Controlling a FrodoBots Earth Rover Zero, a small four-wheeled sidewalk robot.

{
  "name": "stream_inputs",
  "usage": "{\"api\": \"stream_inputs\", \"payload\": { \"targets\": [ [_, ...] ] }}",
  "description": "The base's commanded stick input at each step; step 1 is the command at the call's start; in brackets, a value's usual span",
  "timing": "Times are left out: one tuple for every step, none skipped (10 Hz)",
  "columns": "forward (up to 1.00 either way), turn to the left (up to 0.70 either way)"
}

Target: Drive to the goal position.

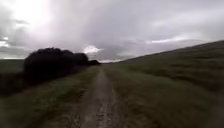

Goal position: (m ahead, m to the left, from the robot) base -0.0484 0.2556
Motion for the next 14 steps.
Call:
{"api": "stream_inputs", "payload": {
  "targets": [
    [0.7, 0.0],
    [0.7, 0.0],
    [0.7, 0.0],
    [0.7, 0.0],
    [0.7, 0.0],
    [0.7, 0.0],
    [0.7, 0.0],
    [0.7, 0.0],
    [0.7, 0.0],
    [0.7, 0.0],
    [0.7, 0.0],
    [0.7, 0.0],
    [0.7, 0.0],
    [0.7, 0.0]
  ]
}}
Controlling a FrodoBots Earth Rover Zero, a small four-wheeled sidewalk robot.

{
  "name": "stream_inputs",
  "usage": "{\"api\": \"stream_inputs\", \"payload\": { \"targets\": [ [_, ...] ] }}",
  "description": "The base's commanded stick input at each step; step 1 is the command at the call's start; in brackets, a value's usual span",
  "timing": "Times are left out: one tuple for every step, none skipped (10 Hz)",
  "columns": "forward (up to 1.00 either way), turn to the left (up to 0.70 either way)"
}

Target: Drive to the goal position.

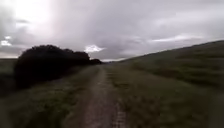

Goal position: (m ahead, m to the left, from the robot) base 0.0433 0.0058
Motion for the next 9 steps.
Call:
{"api": "stream_inputs", "payload": {
  "targets": [
    [0.7, 0.06],
    [0.7, 0.12],
    [0.7, 0.18],
    [0.7, 0.25],
    [0.7, 0.31],
    [0.7, 0.3],
    [0.7, 0.13],
    [0.7, 0.0],
    [0.7, 0.0]
  ]
}}
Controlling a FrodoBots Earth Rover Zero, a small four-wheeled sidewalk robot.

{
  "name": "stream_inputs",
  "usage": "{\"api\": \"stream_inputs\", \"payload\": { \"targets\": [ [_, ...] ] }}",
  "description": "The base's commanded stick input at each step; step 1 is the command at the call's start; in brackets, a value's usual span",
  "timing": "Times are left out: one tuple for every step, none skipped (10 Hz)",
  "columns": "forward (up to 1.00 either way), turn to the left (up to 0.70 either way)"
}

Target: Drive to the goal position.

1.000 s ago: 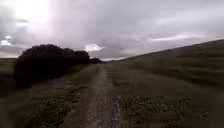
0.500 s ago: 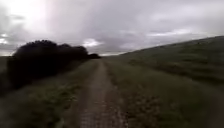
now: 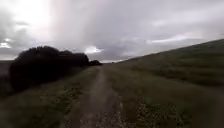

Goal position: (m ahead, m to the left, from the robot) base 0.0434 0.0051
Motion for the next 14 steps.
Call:
{"api": "stream_inputs", "payload": {
  "targets": [
    [0.7, 0.0],
    [0.7, 0.0],
    [0.7, 0.0],
    [0.7, 0.0],
    [0.7, 0.0],
    [0.7, 0.0],
    [0.7, 0.0],
    [0.7, 0.0],
    [0.7, 0.0],
    [0.7, 0.0],
    [0.7, 0.0],
    [0.7, 0.0],
    [0.7, 0.0],
    [0.7, 0.0]
  ]
}}
